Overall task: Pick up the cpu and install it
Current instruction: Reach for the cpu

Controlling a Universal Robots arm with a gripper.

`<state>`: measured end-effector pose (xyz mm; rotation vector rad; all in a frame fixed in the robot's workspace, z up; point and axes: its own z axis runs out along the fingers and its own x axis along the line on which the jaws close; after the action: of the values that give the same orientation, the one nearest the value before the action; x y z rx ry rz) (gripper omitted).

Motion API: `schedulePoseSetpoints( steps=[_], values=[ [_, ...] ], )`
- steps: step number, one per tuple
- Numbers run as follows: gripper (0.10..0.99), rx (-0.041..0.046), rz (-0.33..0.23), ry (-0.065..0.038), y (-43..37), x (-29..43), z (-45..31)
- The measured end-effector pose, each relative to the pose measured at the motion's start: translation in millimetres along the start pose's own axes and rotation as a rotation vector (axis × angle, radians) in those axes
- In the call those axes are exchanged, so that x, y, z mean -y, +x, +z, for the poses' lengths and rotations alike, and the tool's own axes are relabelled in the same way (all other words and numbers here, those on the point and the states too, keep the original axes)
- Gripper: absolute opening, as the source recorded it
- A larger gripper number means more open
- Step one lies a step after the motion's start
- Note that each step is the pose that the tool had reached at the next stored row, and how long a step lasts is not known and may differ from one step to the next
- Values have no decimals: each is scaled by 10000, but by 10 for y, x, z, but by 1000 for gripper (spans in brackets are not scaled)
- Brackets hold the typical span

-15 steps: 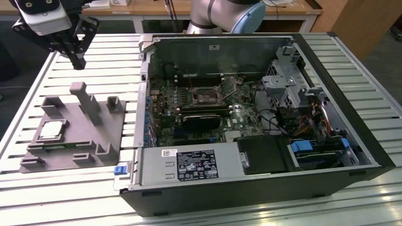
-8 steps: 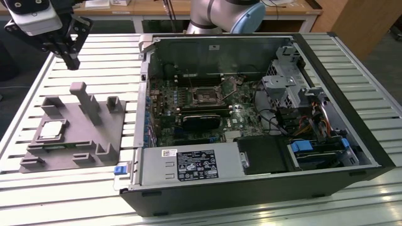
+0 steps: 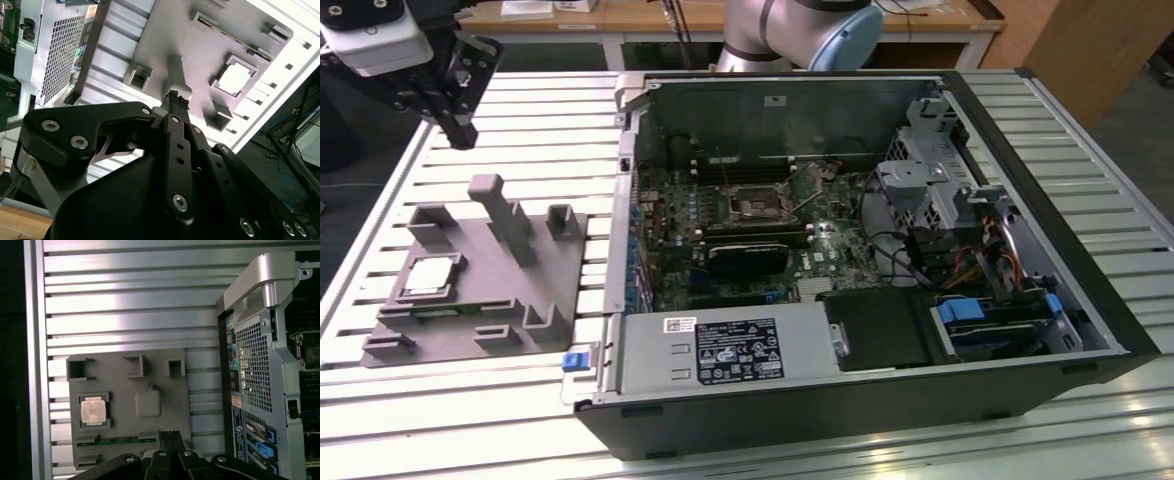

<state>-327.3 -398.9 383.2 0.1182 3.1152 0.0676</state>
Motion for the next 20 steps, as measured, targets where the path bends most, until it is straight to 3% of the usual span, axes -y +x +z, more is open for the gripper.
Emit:
schedulePoseSetpoints(
  steps=[20],
  values=[
    [106, 0, 0, 0, 181, 14, 3]
  ],
)
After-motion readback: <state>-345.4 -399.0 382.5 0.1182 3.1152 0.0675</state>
